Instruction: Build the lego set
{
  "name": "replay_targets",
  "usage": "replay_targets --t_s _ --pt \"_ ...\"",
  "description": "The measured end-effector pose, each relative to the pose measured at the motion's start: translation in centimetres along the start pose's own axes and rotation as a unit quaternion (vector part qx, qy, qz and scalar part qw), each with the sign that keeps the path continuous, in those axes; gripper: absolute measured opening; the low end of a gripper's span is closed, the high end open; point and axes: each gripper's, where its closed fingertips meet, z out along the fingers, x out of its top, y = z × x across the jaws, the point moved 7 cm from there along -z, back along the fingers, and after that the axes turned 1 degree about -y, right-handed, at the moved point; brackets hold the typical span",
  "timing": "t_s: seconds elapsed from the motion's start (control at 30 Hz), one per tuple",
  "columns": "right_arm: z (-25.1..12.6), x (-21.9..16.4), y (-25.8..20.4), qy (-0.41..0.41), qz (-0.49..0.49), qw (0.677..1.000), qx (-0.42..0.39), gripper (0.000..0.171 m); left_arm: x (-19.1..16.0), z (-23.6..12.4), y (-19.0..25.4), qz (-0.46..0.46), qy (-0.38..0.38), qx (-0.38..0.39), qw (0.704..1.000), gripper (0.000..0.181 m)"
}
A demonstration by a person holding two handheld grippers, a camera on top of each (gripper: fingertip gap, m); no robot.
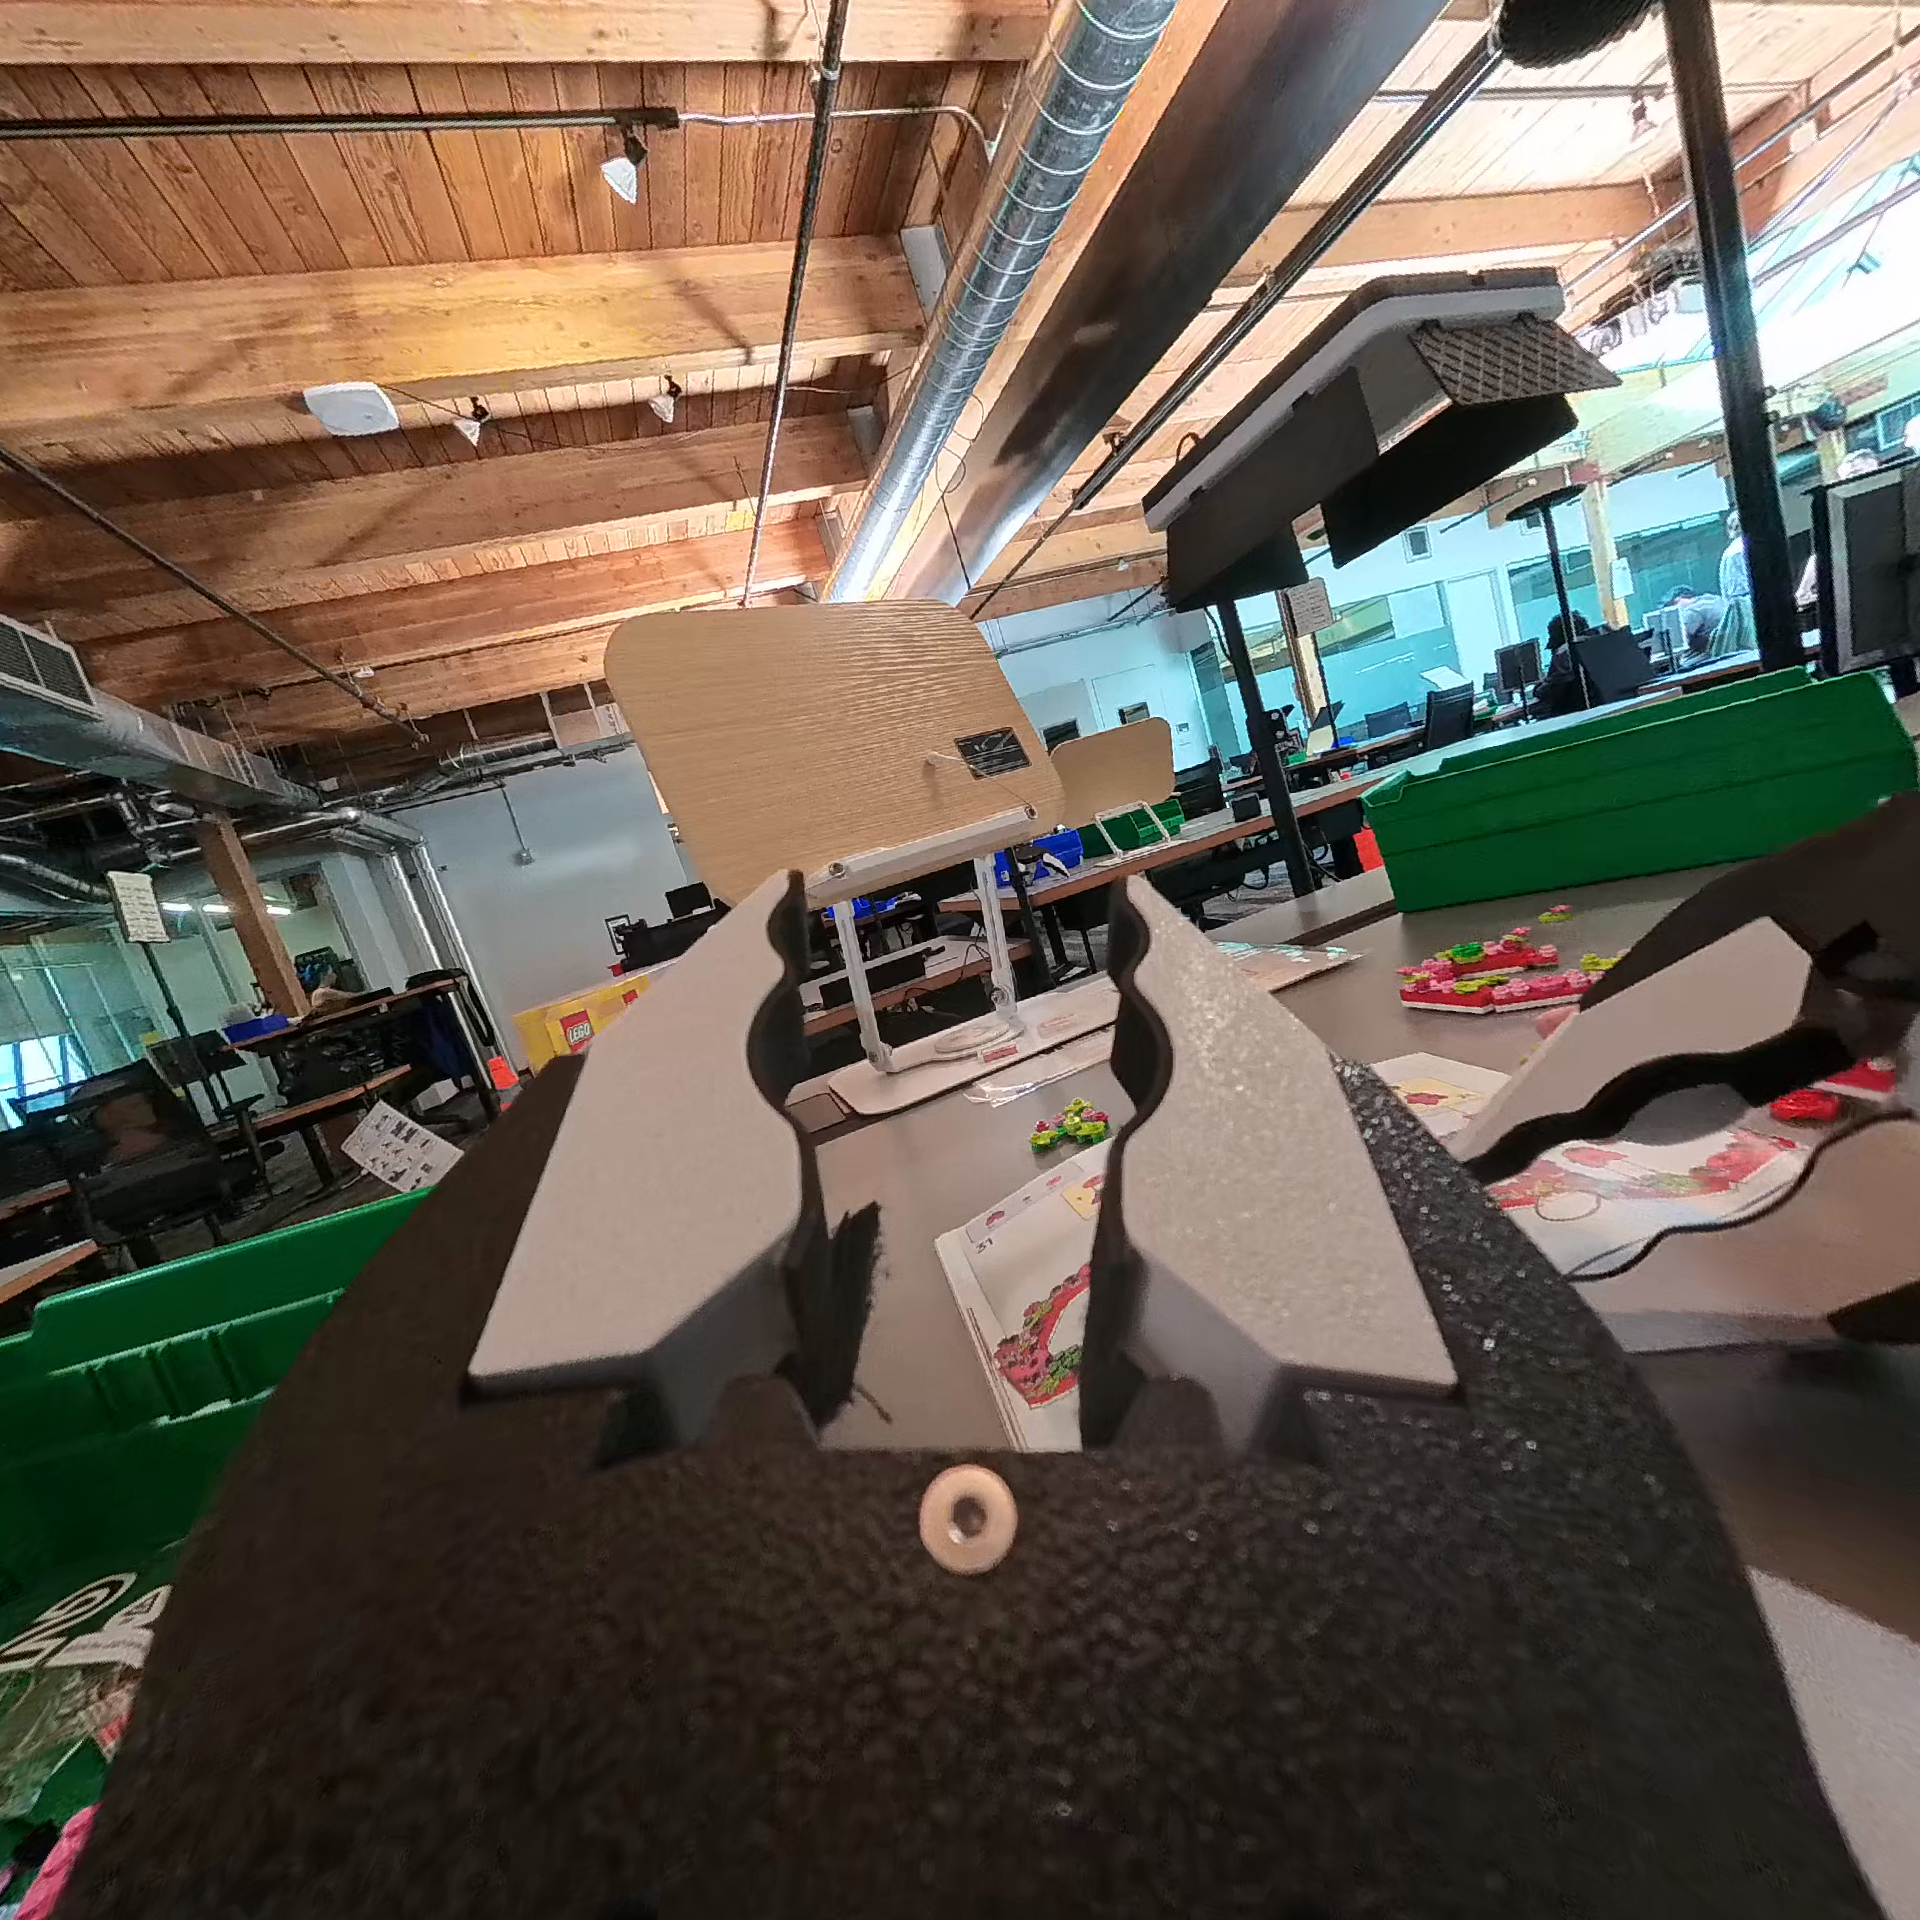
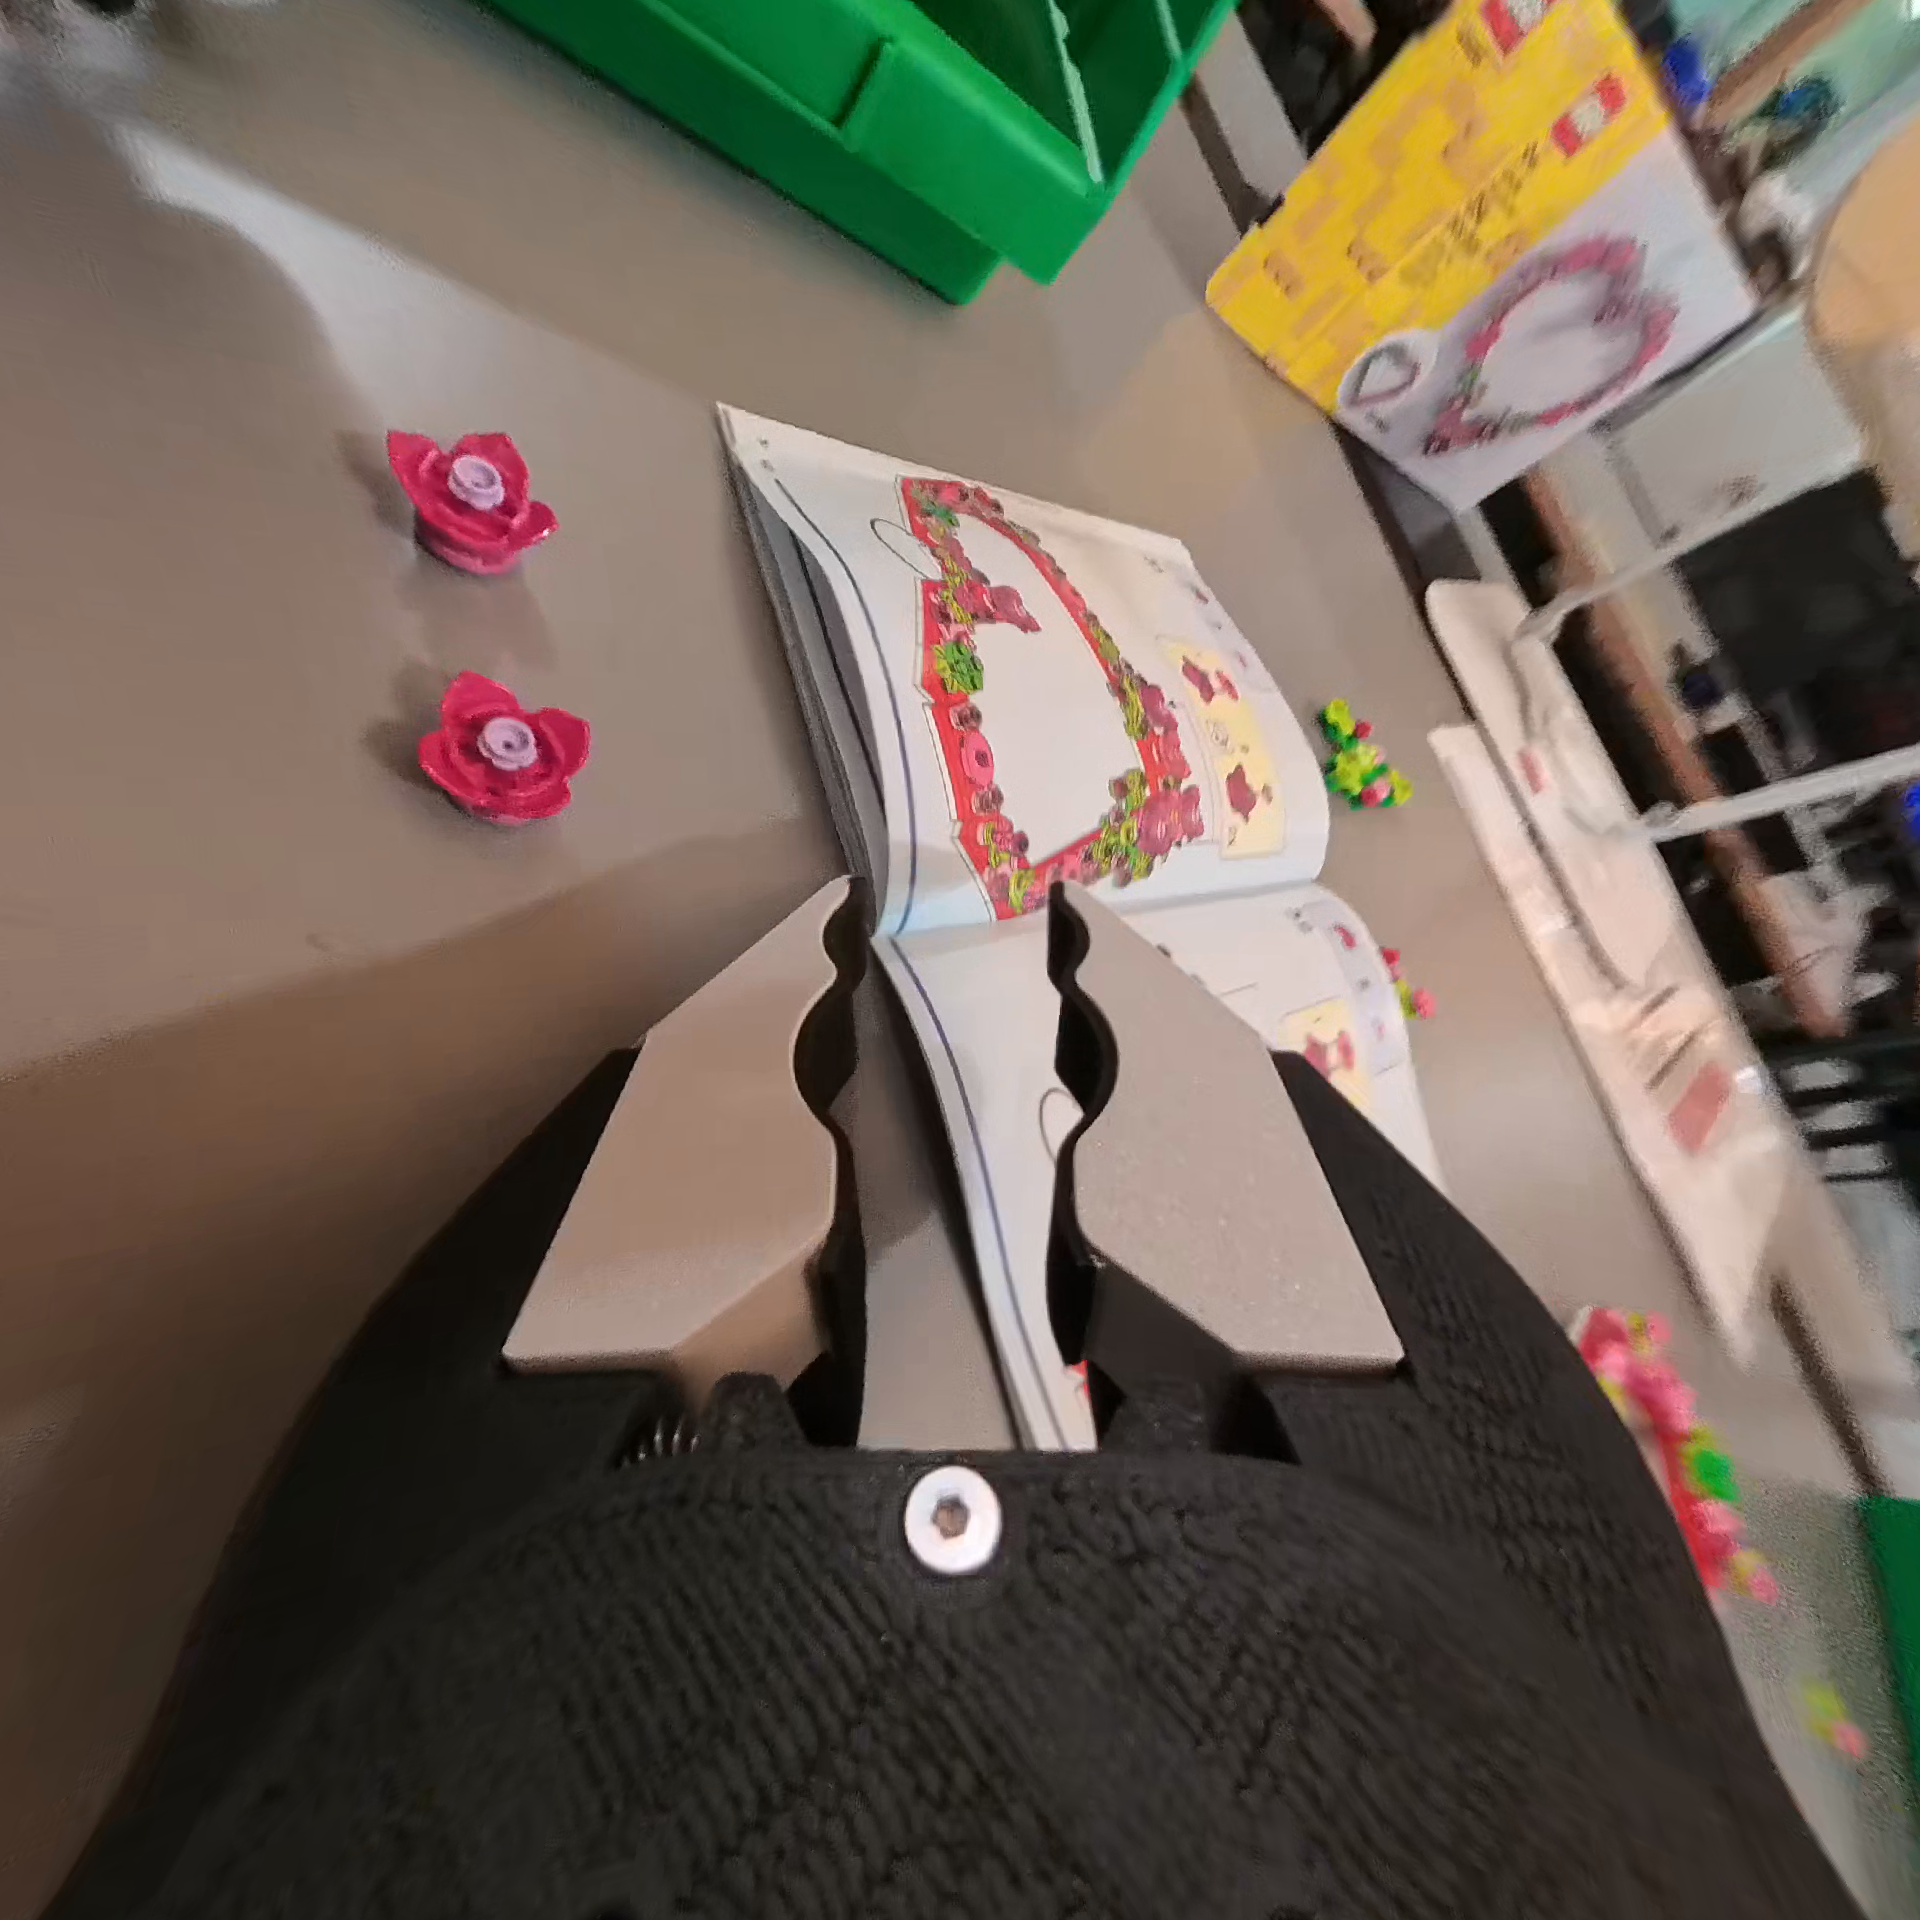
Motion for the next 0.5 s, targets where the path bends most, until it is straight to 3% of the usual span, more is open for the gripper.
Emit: replay_targets --t_s 0.07,0.2,0.33,0.5 --pt "-0.1 -0.1 0.6 -0.004 0.073 0.997 0.014 0.035 0.0 0.0 0.0 0.001 0.001 -0.001 1.000 0.054" --pt "0.4 -0.6 2.6 -0.049 0.211 0.976 0.000 0.019 0.1 0.0 0.1 -0.003 0.003 -0.002 1.000 0.054" --pt "1.5 -1.5 2.9 -0.116 0.237 0.964 0.023 0.005 0.1 0.0 0.2 -0.003 0.001 0.000 1.000 0.055" --pt "1.5 -1.5 2.5 -0.123 0.250 0.959 0.046 0.000 0.2 0.0 0.3 0.000 0.004 -0.002 1.000 0.055"
